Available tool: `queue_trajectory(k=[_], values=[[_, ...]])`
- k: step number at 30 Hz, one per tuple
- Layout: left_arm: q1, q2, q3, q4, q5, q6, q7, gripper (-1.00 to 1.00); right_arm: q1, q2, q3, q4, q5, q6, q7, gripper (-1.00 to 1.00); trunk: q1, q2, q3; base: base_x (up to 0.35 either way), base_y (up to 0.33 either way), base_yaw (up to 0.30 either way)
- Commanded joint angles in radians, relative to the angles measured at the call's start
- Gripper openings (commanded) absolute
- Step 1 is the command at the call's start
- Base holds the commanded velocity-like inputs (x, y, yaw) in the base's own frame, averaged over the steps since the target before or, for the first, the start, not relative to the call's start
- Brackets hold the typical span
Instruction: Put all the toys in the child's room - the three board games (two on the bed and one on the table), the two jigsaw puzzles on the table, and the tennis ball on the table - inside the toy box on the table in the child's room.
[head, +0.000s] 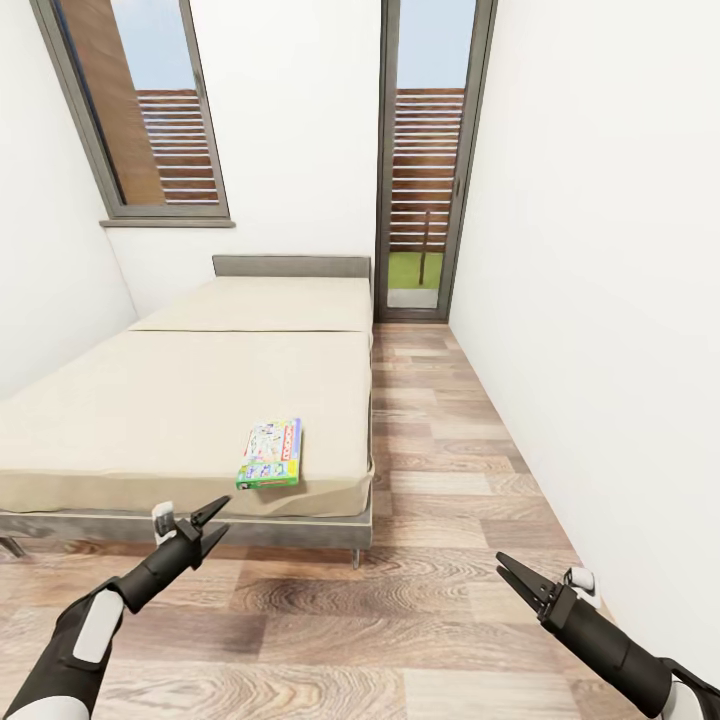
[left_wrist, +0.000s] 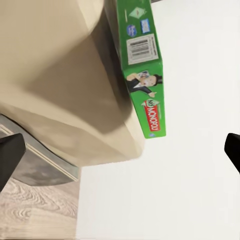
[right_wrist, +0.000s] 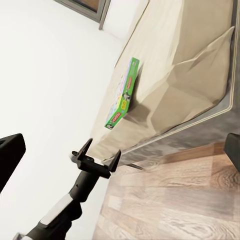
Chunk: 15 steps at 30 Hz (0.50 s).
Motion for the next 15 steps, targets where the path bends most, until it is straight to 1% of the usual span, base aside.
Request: queue_trajectory(k=[1,7,15], values=[[-0.001,0.003,0.001,0.0,0.002,0.012,0.0,1.0,-0.001,0.0,-0.002,0.0,0.0,0.005,0.003,1.0,0.0,0.0,-0.001,0.0,0.0,0.0],[-0.001,0.013,0.002,0.0,0.0,0.04,0.004,1.0,-0.001,-0.001,-0.002,0.0,0.0,0.005,0.004,1.0,0.0,0.0,-0.001,0.0,0.0,0.0],[-0.001,0.016,0.002,0.0,-0.004,0.05,0.006,1.0,-0.001,-0.009,-0.002,0.0,0.0,0.005,0.004,1.0,0.0,0.0,-0.001,0.0,0.0,0.0]])
